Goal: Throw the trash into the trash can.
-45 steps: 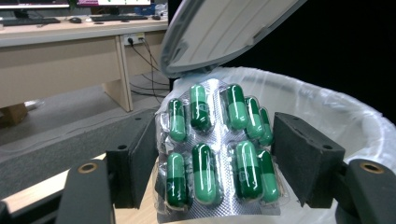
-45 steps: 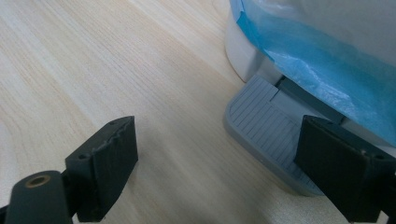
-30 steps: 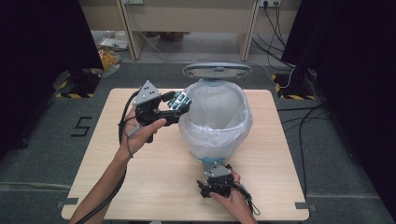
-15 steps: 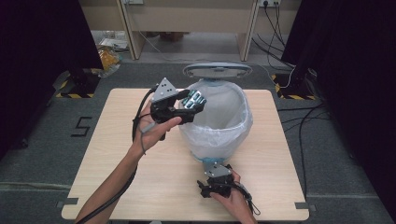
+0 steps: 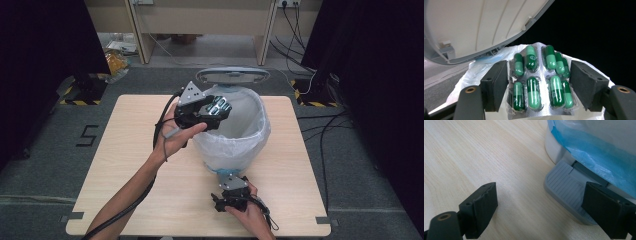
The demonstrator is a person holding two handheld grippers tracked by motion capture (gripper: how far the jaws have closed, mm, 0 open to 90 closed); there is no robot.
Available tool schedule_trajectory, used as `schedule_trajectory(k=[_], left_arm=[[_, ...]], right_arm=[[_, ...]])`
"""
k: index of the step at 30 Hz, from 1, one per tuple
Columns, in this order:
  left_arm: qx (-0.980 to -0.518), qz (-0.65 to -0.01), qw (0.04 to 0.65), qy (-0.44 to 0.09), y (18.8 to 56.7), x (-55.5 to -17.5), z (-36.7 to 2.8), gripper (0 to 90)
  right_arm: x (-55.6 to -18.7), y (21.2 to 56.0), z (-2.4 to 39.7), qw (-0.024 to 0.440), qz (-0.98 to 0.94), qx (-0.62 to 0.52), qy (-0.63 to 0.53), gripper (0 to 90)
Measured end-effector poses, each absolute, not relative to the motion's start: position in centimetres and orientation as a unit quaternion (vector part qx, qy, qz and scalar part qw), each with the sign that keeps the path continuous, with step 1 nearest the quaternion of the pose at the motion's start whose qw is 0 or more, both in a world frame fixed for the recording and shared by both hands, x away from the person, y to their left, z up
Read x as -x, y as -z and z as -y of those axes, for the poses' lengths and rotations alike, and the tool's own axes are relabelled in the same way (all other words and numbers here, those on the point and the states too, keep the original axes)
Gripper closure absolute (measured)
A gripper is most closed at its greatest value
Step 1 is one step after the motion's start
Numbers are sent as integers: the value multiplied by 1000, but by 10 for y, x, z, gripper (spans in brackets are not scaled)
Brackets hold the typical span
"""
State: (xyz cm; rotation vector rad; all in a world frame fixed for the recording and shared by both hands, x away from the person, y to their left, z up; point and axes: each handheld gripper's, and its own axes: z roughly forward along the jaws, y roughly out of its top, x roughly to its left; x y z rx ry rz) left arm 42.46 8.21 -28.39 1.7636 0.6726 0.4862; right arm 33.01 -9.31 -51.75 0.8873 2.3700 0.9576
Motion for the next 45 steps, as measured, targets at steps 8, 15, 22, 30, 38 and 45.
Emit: schedule_trajectory(k=[8, 15, 22, 30, 38, 45], left_arm=[[-759, -285, 550, -202, 291, -429, -69, 299], [-762, -291, 543, -200, 296, -434, -65, 264], [-764, -294, 537, -201, 298, -437, -64, 214], [-761, -298, 540, -204, 297, -437, -65, 208], [-762, -303, 537, -199, 296, -436, -79, 207], [-755, -305, 545, -200, 293, -430, -104, 200]], right_arm=[[-330, 518, 93, 216, -855, -321, -346, 132], [-330, 518, 93, 216, -855, -320, -346, 132], [-330, 518, 93, 216, -855, -320, -346, 133], [-330, 518, 93, 216, -855, -319, -346, 132], [-330, 518, 93, 215, -855, -319, -347, 133], [-330, 518, 94, 216, -856, -318, -346, 132]])
